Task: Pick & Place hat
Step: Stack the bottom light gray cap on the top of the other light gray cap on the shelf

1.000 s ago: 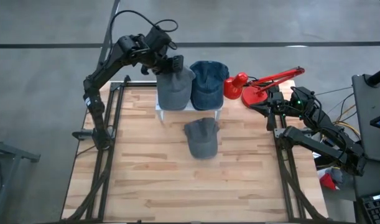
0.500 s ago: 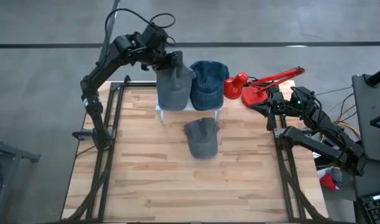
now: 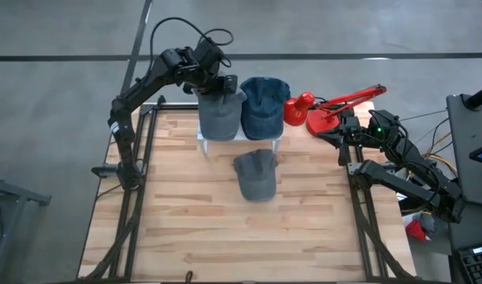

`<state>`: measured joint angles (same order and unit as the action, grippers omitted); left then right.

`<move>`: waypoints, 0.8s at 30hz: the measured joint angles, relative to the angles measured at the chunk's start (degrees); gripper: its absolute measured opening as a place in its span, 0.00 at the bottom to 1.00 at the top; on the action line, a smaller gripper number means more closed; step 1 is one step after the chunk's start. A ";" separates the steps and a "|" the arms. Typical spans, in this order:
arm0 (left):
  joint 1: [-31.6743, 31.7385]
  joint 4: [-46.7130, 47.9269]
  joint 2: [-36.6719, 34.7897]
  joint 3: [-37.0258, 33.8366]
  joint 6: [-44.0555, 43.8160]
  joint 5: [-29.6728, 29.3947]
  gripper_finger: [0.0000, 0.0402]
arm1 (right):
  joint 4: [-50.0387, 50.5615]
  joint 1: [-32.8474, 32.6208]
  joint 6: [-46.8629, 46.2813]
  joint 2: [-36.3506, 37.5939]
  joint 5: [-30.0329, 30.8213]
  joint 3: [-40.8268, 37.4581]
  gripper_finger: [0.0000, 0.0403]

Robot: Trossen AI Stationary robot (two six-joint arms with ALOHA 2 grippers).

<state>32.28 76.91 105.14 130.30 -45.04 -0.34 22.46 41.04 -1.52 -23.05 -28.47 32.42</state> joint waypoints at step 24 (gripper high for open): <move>-0.42 -5.13 -0.50 3.85 1.48 1.06 0.33 | 0.00 0.00 0.00 0.00 0.00 0.00 0.02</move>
<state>31.86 71.78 104.64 134.15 -43.56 0.73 22.46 41.04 -1.52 -23.05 -28.46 32.42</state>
